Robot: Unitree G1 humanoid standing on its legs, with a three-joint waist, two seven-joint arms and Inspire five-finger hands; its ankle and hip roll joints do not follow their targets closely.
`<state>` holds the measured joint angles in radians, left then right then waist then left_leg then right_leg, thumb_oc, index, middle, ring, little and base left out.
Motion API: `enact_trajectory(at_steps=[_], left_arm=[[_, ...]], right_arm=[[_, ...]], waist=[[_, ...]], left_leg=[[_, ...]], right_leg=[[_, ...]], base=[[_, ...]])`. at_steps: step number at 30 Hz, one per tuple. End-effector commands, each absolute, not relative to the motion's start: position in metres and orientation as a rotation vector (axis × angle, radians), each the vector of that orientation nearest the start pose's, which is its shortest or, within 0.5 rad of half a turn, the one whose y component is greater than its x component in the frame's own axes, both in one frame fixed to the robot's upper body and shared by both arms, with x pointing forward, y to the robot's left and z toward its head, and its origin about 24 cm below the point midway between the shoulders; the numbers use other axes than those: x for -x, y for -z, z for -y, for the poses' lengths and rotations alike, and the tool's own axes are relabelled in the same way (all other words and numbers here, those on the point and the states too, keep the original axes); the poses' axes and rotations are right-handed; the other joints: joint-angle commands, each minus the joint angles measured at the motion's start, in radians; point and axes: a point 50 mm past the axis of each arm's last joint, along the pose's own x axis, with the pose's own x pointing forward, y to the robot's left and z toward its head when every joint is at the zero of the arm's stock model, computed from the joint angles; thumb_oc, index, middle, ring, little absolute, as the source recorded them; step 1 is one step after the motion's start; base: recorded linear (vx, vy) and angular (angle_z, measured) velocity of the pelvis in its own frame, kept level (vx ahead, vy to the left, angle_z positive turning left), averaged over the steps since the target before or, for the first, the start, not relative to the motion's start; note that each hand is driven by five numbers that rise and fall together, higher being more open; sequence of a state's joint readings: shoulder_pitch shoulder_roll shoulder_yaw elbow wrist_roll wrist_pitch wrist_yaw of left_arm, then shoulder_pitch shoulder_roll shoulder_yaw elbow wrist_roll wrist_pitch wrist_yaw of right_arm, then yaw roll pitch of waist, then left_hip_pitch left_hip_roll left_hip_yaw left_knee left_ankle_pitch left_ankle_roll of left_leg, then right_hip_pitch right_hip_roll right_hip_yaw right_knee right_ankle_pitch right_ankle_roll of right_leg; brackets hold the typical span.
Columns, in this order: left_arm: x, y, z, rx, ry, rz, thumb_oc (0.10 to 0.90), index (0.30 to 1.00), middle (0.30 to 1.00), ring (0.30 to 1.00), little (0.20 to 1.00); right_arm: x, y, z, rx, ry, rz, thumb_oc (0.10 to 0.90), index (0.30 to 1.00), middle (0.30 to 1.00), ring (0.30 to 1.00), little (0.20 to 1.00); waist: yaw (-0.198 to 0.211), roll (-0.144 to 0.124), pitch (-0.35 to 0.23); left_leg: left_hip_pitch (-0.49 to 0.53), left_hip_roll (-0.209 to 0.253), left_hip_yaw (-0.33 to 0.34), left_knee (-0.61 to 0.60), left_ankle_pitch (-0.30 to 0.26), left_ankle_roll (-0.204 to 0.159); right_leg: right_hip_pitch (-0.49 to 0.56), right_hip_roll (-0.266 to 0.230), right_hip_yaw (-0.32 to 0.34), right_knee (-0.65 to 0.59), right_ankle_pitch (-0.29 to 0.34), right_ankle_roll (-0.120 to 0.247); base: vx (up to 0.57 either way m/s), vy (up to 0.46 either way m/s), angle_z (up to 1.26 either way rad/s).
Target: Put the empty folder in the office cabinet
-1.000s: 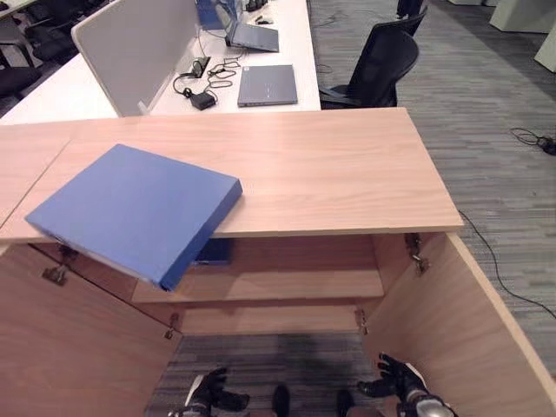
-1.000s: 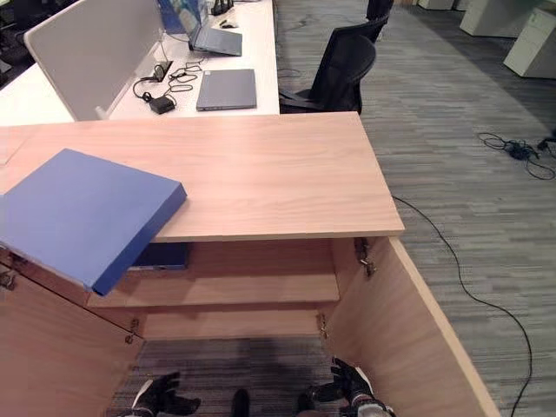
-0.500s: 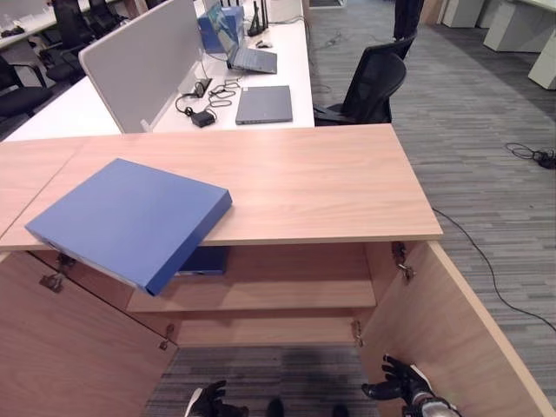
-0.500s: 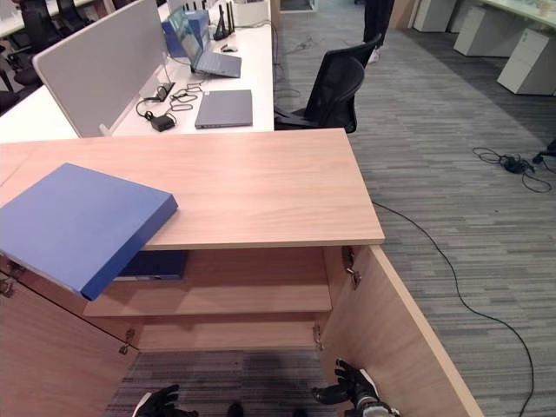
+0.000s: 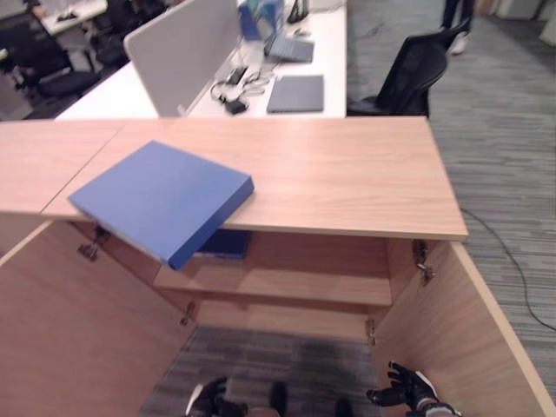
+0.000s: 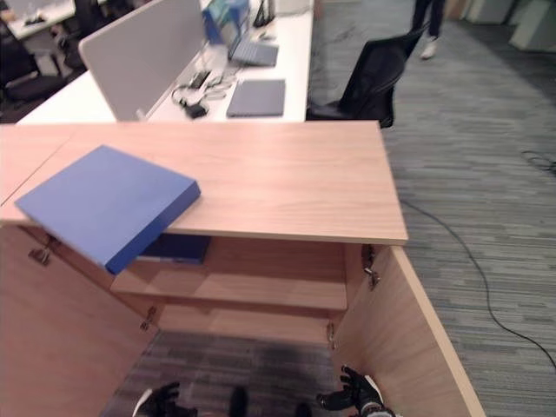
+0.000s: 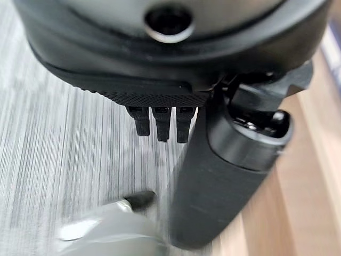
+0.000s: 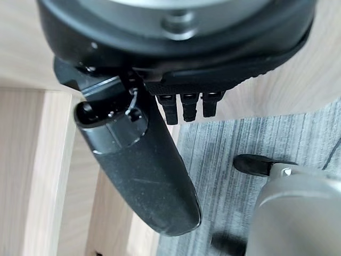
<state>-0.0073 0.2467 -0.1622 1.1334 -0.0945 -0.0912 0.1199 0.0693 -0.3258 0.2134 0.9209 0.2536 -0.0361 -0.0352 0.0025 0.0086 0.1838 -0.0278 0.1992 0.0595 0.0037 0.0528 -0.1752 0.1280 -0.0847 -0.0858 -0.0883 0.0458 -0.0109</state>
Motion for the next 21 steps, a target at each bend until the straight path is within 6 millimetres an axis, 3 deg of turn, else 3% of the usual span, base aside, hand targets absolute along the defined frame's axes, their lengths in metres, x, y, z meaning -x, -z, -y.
enact_trajectory(at_steps=[1,4,6,7,8,9,11,15,17,18,21], left_arm=[[-0.13,0.144,-0.233,-0.304,-0.138,-0.969,0.8,0.9,0.9,0.9,0.9],[-0.128,0.145,-0.235,-0.314,-0.139,-0.984,0.8,0.9,0.9,0.9,0.9],[-0.128,0.146,-0.235,-0.311,-0.138,-0.99,0.8,0.9,0.9,0.9,0.9],[-0.125,0.147,-0.233,-0.327,-0.12,-1.004,0.8,0.9,0.9,0.9,0.9],[-0.126,0.147,-0.233,-0.349,-0.101,-1.004,0.8,0.9,0.9,0.9,0.9],[-0.126,0.147,-0.234,-0.349,-0.101,-1.004,0.8,0.9,0.9,0.9,0.9],[-0.13,0.143,-0.242,-0.385,-0.097,-0.99,0.8,0.9,0.9,0.9,0.9],[-0.133,0.139,-0.253,-0.397,-0.132,-0.977,0.8,0.9,0.9,0.9,0.9],[-0.134,0.136,-0.26,-0.389,-0.173,-0.967,0.8,0.9,0.9,0.9,0.9],[-0.134,0.136,-0.26,-0.389,-0.173,-0.967,0.8,0.9,0.9,0.9,0.9],[-0.138,0.132,-0.266,-0.387,-0.2,-0.95,0.8,0.9,0.9,0.9,0.9]], right_arm=[[-0.157,0.115,0.26,0.179,0.174,-0.82,0.8,0.9,0.9,0.9,0.9],[-0.154,0.117,0.264,0.16,0.207,-0.833,0.8,0.9,0.9,0.9,0.9],[-0.153,0.119,0.263,0.152,0.213,-0.845,0.8,0.9,0.9,0.9,0.9],[-0.149,0.122,0.262,0.137,0.226,-0.868,0.8,0.9,0.9,0.9,0.9],[-0.148,0.124,0.261,0.133,0.234,-0.874,0.8,0.9,0.9,0.9,0.9],[-0.148,0.124,0.261,0.133,0.234,-0.875,0.8,0.9,0.9,0.9,0.9],[-0.154,0.124,0.249,0.131,0.187,-0.868,0.8,0.9,0.9,0.9,0.9],[-0.164,0.122,0.239,0.124,0.157,-0.843,0.8,0.9,0.9,0.9,0.9],[-0.173,0.119,0.234,0.116,0.148,-0.813,0.8,0.9,0.9,0.9,0.9],[-0.173,0.119,0.234,0.116,0.148,-0.813,0.8,0.9,0.9,0.9,0.9],[-0.182,0.114,0.23,0.116,0.141,-0.774,0.8,0.9,0.9,0.9,0.9]], waist=[[0.001,0.001,0.011],[0.01,0.002,0.005],[0.009,0.006,0.0],[0.009,0.014,-0.011],[0.012,0.006,-0.02],[0.012,0.004,-0.02],[0.025,-0.02,-0.019],[0.041,-0.038,-0.017],[0.05,-0.042,-0.01],[0.051,-0.043,-0.011],[0.066,-0.023,0.002]], left_leg=[[0.009,0.039,-0.072,0.006,-0.002,0.006],[-0.035,0.072,-0.107,-0.068,0.026,-0.013],[-0.039,0.068,-0.112,-0.076,0.026,-0.014],[-0.042,0.056,-0.1,-0.073,0.036,-0.015],[-0.036,0.028,-0.091,-0.069,0.025,-0.005],[-0.036,0.027,-0.09,-0.069,0.024,-0.005],[-0.025,-0.026,-0.074,-0.053,-0.017,0.032],[-0.027,-0.06,-0.043,-0.023,-0.054,0.065],[-0.025,-0.082,-0.005,-0.011,-0.076,0.086],[-0.026,-0.082,-0.004,-0.01,-0.076,0.086],[-0.015,-0.086,0.047,-0.017,-0.086,0.104]], right_leg=[[0.057,-0.036,0.083,0.007,-0.158,0.119],[0.059,-0.054,0.087,0.001,-0.184,0.14],[0.057,-0.059,0.089,0.001,-0.186,0.145],[0.062,-0.087,0.092,0.001,-0.189,0.166],[0.065,-0.127,0.101,0.002,-0.176,0.181],[0.065,-0.129,0.101,0.002,-0.176,0.182],[0.026,-0.182,0.142,0.071,-0.152,0.207],[-0.027,-0.212,0.163,0.122,-0.109,0.225],[-0.072,-0.235,0.127,0.16,-0.036,0.241],[-0.074,-0.235,0.129,0.16,-0.036,0.241],[-0.114,-0.243,-0.011,0.231,-0.017,0.23]], base=[[0.09,0.189,0.13],[0.15,0.245,0.24],[0.15,0.247,0.11],[0.25,0.404,0.04],[0.25,0.406,0.08],[0.21,0.31,0.26],[0.13,0.282,-0.01],[0.05,0.24,-0.34],[0.02,0.2,-0.53],[-0.01,0.172,-0.43],[-0.01,0.205,-0.49]])
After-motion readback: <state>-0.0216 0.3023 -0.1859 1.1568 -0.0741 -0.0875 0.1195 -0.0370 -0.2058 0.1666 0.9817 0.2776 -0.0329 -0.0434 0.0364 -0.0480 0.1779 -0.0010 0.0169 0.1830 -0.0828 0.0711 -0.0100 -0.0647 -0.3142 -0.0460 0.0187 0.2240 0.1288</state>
